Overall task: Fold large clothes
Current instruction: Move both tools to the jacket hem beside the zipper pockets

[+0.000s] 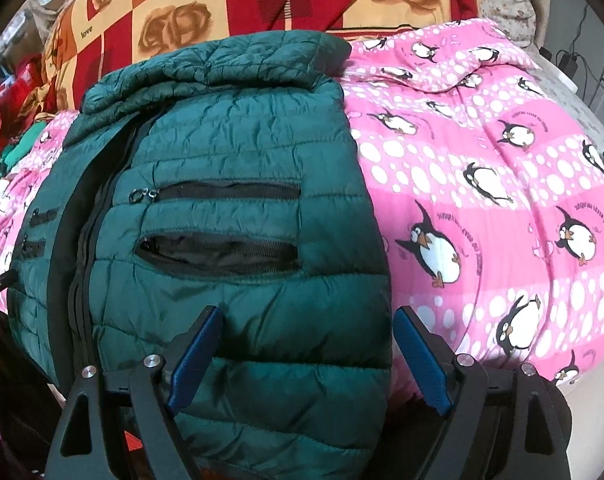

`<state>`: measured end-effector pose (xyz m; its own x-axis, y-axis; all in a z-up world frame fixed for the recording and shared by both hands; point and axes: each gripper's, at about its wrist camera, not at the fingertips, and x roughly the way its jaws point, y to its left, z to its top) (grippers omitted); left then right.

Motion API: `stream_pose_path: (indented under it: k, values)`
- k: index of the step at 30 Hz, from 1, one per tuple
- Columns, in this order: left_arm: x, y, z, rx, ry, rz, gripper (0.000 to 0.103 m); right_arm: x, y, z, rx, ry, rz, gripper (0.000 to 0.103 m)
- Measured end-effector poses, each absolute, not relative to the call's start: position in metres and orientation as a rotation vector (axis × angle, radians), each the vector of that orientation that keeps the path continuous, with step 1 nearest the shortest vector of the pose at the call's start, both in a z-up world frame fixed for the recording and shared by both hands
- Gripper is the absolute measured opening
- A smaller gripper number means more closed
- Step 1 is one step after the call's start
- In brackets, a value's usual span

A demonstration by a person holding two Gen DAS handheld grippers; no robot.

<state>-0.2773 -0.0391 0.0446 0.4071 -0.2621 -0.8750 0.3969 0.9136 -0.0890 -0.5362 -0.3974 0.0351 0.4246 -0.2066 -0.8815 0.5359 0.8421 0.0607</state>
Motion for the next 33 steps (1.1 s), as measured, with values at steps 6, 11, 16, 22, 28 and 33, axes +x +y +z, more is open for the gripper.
stream_pose_path:
  k: [6, 11, 16, 22, 28, 33]
  values:
    - [-0.279, -0.037, 0.040, 0.131, 1.108, -0.445, 0.091, -0.539, -0.396, 0.032, 0.367, 1.044, -0.474, 0.085]
    - [-0.276, -0.032, 0.033, 0.110, 1.134, -0.459, 0.091, -0.541, -0.396, 0.028, 0.372, 1.055, -0.473, 0.085]
    - [-0.273, -0.026, 0.023, 0.061, 1.199, -0.497, 0.091, -0.544, -0.400, 0.023, 0.407, 1.065, -0.460, 0.085]
    - [-0.270, -0.018, 0.013, 0.003, 1.255, -0.545, 0.091, -0.553, -0.410, 0.016, 0.468, 1.069, -0.424, 0.085]
    - [-0.275, -0.026, 0.008, 0.038, 1.265, -0.583, 0.094, -0.557, -0.411, 0.006, 0.542, 1.086, -0.337, 0.085]
    - [-0.278, -0.035, 0.003, 0.066, 1.256, -0.590, 0.094, -0.557, -0.402, 0.000, 0.557, 1.124, -0.239, 0.085]
